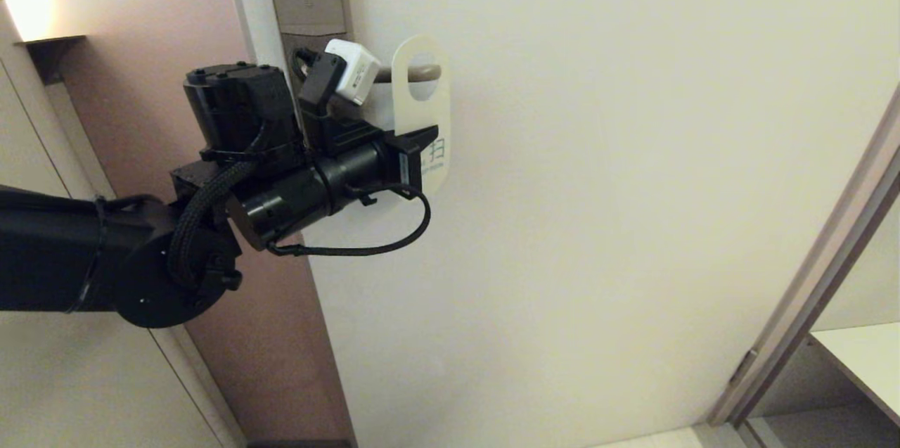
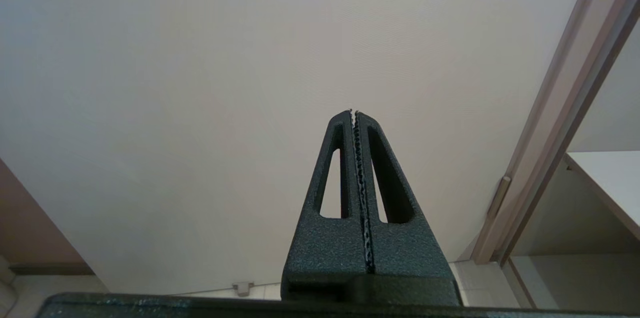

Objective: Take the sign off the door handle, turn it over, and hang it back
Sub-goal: Take down the sign

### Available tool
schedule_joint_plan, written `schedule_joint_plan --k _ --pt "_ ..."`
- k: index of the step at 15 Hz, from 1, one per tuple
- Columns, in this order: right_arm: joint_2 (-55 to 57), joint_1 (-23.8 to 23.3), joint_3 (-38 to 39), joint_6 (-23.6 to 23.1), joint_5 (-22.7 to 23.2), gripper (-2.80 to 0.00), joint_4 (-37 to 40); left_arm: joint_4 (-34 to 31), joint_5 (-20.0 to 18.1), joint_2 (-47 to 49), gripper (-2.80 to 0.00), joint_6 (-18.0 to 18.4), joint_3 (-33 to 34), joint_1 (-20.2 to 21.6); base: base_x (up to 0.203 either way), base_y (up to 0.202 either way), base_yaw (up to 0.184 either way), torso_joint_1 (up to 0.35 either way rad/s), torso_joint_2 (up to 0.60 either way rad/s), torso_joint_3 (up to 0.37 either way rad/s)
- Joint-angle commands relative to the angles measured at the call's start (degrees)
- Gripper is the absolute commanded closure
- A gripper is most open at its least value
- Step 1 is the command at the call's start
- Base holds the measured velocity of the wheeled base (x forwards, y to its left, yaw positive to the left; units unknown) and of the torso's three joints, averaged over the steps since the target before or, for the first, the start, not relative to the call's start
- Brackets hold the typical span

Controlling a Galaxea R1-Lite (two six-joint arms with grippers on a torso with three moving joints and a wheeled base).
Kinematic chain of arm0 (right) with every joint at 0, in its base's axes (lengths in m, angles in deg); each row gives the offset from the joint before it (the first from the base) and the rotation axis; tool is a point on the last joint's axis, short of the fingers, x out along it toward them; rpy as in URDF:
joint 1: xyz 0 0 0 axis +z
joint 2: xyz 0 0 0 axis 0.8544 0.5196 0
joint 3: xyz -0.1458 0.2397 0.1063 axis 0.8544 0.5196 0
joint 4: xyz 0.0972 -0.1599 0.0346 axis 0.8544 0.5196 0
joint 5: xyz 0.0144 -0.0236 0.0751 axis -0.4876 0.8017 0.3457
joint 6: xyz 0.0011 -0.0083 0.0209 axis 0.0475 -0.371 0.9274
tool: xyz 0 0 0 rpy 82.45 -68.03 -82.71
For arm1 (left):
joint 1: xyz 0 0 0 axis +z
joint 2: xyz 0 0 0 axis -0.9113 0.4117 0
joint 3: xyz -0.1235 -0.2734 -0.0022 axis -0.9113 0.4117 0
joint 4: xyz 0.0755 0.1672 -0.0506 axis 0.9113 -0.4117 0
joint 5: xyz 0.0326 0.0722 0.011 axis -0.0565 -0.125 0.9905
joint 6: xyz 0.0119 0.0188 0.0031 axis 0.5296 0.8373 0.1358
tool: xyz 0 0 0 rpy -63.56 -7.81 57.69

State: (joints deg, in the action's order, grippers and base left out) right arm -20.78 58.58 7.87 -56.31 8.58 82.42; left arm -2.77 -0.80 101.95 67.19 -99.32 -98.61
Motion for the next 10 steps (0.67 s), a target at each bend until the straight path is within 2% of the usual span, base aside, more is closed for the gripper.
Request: schedule_joint_plan --k 1,10 --pt "0.02 0.02 0.00 0.01 0.00 0.00 -0.02 0.30 -0.06 0.33 0.00 0.01 -0.01 -0.34 0.000 0.000 0.000 0.000 0.00 0.000" --pt "0.02 0.00 0.00 0.01 0.00 0.00 -0.02 0.30 -0.06 0.08 0.00 0.03 0.07 -2.28 0.000 0.000 0.000 0.000 0.00 0.000"
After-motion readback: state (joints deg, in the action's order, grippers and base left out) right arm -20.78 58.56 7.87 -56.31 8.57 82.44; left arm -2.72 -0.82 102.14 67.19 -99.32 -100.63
